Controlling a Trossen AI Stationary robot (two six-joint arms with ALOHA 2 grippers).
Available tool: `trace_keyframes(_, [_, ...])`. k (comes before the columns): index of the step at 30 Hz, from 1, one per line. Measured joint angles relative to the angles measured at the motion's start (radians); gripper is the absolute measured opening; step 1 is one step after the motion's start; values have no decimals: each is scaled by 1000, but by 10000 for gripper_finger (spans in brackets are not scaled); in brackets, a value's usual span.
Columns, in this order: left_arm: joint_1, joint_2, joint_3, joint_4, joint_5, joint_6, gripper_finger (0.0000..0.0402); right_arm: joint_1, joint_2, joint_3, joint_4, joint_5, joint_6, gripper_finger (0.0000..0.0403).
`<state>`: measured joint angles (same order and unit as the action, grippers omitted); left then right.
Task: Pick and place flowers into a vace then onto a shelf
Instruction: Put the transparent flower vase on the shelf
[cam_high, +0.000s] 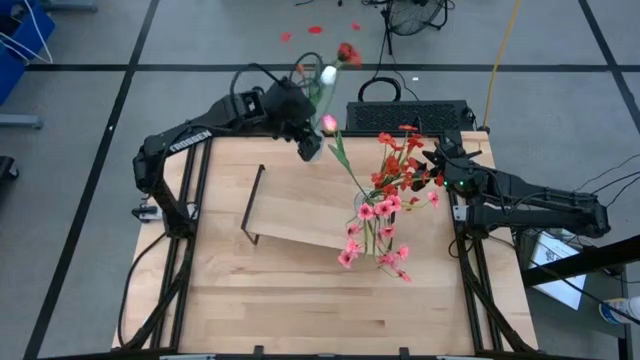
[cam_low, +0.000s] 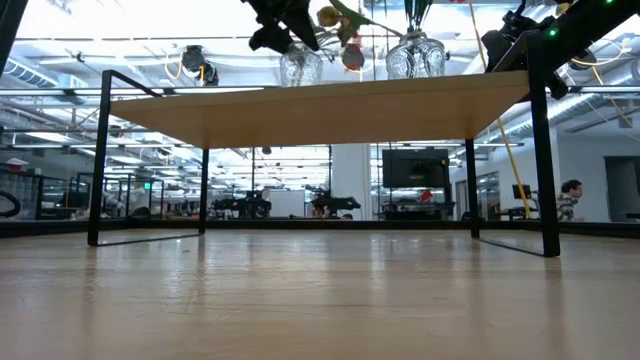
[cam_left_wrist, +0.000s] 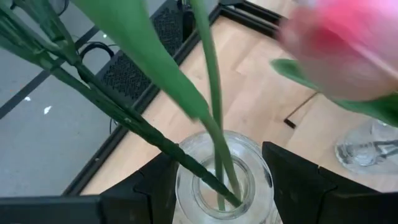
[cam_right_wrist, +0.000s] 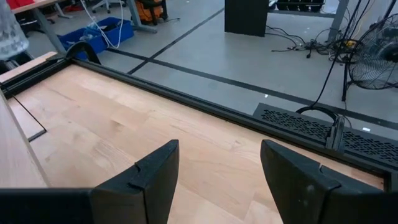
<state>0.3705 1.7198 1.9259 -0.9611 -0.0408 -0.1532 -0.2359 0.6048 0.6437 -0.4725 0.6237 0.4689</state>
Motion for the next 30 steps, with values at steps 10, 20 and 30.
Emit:
trace_keyframes(10, [-143, -7, -1, -56, -106, -99, 213, 0, 0, 0, 0, -24, -14, 219])
trace_keyframes(20, [-260, -7, -1, -54, -271, -200, 213, 0, 0, 0, 0, -53, -47, 219])
trace_keyframes(30, [-307, -42, -169, -19, -379, -331, 213, 0, -1, 0, 4, -106, -96, 219])
